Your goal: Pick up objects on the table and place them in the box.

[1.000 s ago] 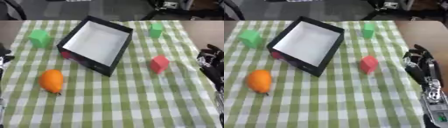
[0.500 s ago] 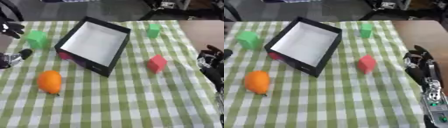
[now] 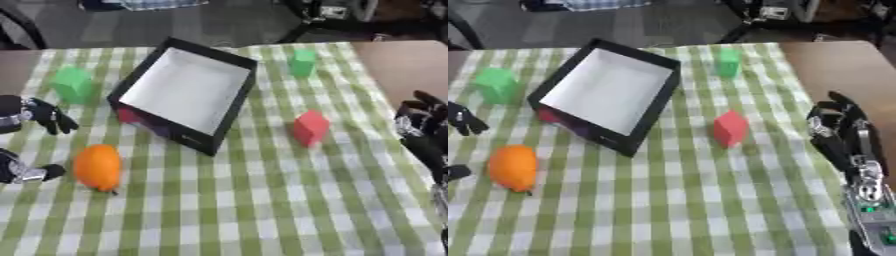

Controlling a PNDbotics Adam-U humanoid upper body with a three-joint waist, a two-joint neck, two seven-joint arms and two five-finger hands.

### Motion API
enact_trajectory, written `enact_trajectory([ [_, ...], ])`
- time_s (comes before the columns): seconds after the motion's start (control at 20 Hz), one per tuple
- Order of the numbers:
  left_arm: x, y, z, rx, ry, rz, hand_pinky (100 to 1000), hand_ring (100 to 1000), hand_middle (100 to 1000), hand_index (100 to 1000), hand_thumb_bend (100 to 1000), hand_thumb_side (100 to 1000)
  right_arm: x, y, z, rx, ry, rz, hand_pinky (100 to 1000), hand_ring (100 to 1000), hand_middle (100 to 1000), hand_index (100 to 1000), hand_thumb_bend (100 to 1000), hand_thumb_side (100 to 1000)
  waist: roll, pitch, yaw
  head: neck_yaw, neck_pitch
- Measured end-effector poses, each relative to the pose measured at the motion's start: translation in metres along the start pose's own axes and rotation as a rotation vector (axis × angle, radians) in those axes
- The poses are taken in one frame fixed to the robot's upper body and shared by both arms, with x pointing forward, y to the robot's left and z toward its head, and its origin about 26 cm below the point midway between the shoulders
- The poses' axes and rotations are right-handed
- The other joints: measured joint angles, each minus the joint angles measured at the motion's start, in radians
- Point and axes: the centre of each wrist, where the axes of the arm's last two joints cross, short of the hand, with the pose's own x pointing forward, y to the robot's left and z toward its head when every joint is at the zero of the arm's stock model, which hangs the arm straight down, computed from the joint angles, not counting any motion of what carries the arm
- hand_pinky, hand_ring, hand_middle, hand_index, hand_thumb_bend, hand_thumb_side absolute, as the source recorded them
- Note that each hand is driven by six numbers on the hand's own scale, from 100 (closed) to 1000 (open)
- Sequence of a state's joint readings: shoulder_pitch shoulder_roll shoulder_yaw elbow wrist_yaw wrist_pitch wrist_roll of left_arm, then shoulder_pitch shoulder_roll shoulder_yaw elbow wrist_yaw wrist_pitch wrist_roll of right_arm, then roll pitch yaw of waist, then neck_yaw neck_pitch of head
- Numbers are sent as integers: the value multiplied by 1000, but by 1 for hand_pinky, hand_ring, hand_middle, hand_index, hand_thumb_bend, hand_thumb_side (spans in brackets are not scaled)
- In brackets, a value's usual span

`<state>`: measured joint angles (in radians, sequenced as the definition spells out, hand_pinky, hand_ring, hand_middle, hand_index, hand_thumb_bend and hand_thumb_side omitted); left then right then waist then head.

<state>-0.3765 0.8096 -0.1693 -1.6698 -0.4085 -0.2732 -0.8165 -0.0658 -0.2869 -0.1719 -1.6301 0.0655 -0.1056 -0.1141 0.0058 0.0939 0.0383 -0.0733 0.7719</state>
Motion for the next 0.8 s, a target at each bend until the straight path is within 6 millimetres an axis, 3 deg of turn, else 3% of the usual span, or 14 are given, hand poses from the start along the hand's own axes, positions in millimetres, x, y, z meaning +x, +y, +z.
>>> enact_trajectory([
  [0.15, -3, -4, -5, -37, 23, 6, 770, 696, 724, 879, 486, 582, 0, 0, 0, 0, 0, 0, 787, 684, 726, 879, 110, 358, 0, 0, 0, 0, 0],
  [0.5, -5, -18, -27, -43, 64, 15, 773, 699, 730, 879, 458, 552, 0, 0, 0, 1, 1, 0, 788, 684, 726, 879, 108, 358, 0, -1, 0, 1, 0],
  [0.6, -4, -23, -35, -47, 62, 15, 767, 690, 720, 872, 410, 514, 0, 0, 0, 2, 1, 0, 788, 684, 725, 879, 107, 358, 0, -1, -1, 1, 0],
  [0.7, -4, -29, -42, -58, 54, 19, 752, 663, 691, 853, 306, 423, 0, 0, 0, 4, 1, 0, 788, 684, 725, 879, 105, 359, 0, -2, -2, 1, 0],
  [0.75, -4, -32, -44, -61, 52, 20, 737, 629, 655, 824, 173, 291, 0, 0, 0, 4, 1, 0, 788, 684, 725, 879, 105, 358, 0, -3, -2, 1, 0],
  [0.8, -4, -34, -46, -61, 51, 18, 729, 615, 637, 813, 121, 240, 0, 0, 0, 4, 1, 0, 788, 684, 725, 879, 104, 358, 0, -3, -2, 2, 0],
])
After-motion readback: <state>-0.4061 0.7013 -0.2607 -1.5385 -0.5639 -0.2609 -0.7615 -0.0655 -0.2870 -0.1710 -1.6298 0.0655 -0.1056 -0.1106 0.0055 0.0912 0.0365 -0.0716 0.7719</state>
